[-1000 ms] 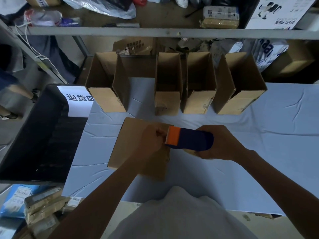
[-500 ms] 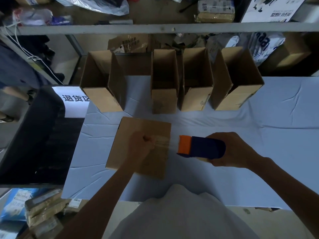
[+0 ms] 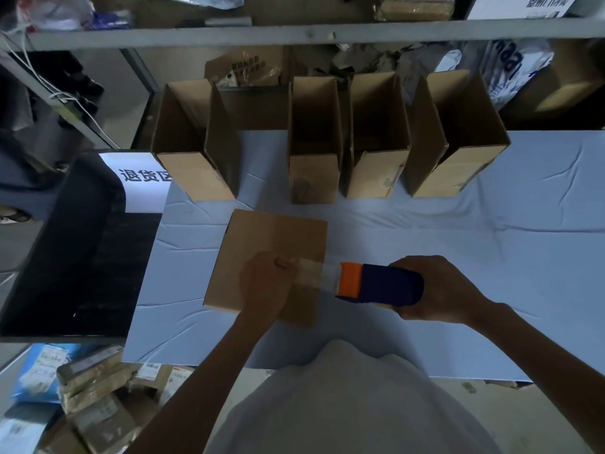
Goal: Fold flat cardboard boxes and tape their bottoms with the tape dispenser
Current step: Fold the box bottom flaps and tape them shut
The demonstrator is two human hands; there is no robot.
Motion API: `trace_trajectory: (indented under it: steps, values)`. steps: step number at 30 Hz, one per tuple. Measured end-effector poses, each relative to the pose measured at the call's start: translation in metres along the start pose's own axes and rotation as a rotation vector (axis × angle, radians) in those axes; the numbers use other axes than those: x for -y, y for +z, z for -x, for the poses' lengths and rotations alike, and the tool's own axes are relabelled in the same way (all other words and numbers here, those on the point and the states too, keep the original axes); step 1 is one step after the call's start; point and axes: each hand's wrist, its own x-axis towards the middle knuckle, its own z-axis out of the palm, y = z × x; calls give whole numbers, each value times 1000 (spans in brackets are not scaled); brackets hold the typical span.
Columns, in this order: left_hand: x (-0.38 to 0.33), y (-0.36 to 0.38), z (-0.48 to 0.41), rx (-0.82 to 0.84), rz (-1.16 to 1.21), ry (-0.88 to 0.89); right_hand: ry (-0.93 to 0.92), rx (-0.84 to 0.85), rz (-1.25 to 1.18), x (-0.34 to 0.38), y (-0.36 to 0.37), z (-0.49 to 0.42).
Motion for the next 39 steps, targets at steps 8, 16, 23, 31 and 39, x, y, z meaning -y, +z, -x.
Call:
trace_trajectory:
  steps: [8, 16, 23, 31, 39]
  values:
    - [3, 2, 6, 24, 115, 90, -4, 21, 14, 1, 3, -3]
    - [1, 11, 5, 52, -144, 154, 17, 36, 18, 0, 2, -4]
    - [-5, 14, 3, 85, -335, 183, 49, 67, -5, 1, 3, -6]
    - [-12, 2, 2, 92, -496, 197, 34, 58, 45, 5, 5, -9]
    - [12, 13, -7, 208, -152, 319, 31, 45, 77, 7, 8, -13]
